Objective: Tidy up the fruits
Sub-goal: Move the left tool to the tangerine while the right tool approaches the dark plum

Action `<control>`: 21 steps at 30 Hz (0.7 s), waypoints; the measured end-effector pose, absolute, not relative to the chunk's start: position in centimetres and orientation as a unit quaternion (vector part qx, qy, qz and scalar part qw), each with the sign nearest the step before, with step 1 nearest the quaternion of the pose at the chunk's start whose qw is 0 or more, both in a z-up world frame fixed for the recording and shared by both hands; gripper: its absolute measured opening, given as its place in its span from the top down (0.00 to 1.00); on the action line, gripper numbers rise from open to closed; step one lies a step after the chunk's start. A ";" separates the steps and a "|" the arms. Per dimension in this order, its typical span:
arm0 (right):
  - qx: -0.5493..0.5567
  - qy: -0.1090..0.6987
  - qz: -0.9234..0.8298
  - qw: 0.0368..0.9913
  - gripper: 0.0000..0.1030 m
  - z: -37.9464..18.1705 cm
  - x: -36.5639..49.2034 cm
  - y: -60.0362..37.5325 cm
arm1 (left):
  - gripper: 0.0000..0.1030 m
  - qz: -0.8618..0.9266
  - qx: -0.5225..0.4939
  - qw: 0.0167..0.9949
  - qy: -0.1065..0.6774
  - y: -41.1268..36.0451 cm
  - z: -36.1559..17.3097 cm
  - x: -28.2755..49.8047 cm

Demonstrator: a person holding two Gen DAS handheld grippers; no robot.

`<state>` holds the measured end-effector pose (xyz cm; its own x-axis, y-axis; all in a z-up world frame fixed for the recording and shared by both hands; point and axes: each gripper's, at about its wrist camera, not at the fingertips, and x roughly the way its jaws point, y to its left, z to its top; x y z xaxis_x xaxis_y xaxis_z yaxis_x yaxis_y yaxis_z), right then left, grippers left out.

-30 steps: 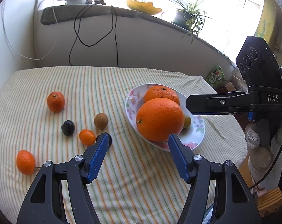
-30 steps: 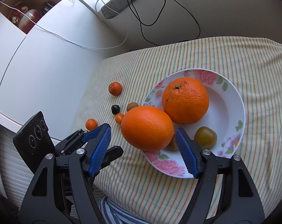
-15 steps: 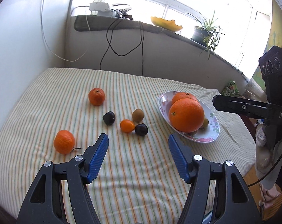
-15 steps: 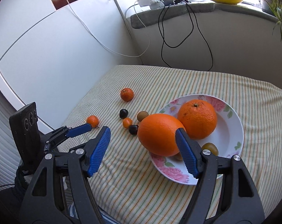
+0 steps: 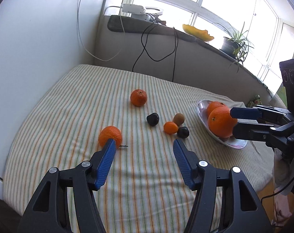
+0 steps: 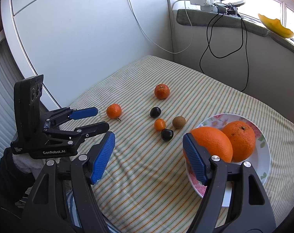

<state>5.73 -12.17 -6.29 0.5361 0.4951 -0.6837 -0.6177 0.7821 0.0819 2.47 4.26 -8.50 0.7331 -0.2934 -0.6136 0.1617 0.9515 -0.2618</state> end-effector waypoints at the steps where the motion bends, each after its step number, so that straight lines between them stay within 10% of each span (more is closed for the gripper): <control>1: -0.087 0.366 0.324 0.868 0.27 -6.4 6.1 -11.9 | 0.43 -0.120 -0.098 0.926 0.345 4.6 -8.6 2.6; 21: -0.115 0.503 0.317 0.796 0.53 -9.1 15.8 -4.8 | 0.54 -0.107 -0.123 0.914 0.372 7.2 -11.2 5.4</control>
<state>15.80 -4.83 -9.06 0.2927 0.3896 -0.8732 -0.6201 0.7725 0.1368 5.39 7.15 -11.25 0.7000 -0.2873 -0.6538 0.1039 0.9468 -0.3047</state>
